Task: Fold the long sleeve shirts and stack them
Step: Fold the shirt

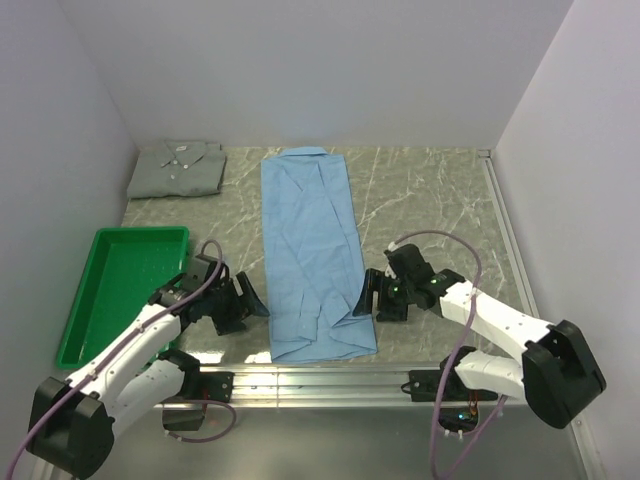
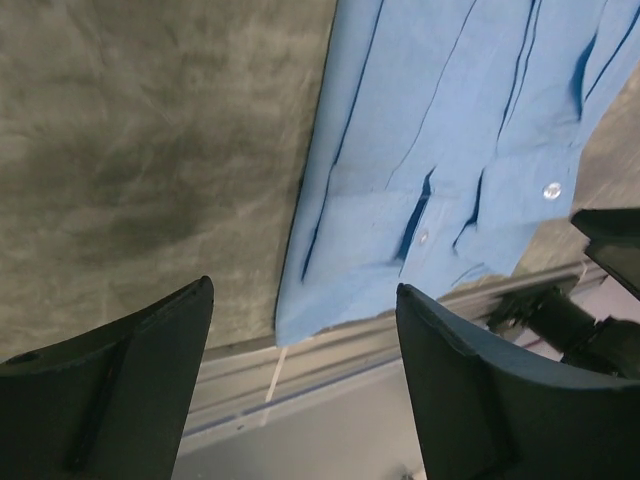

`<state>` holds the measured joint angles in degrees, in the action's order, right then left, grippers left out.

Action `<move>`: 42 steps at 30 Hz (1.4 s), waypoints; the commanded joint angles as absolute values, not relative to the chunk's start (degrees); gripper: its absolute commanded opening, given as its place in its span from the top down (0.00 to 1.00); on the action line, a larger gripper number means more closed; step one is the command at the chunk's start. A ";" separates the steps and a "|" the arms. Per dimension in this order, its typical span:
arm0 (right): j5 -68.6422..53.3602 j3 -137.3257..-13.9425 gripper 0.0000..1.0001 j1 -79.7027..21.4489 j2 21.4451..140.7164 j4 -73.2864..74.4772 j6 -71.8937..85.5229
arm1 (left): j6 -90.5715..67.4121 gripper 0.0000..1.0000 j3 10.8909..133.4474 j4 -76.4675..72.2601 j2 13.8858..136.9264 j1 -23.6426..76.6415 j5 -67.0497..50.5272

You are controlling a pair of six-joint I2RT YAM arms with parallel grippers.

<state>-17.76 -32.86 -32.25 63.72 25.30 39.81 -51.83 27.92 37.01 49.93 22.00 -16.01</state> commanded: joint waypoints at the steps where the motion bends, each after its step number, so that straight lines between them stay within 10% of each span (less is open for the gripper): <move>1: -23.02 -31.82 0.23 -31.82 66.44 25.31 40.87 | -52.82 0.21 27.51 35.07 51.23 23.63 -19.86; 30: -25.66 -29.27 0.41 -31.82 75.41 24.17 39.11 | -55.81 0.56 27.42 28.13 71.37 40.25 -18.72; 42: -26.55 -29.71 0.92 -31.82 75.32 26.01 36.57 | -55.37 0.99 29.18 28.38 70.58 41.92 -18.72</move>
<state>-27.42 -29.54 -32.03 76.18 24.40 38.22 -56.23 27.59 28.45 71.11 41.34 -19.77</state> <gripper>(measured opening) 0.116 0.024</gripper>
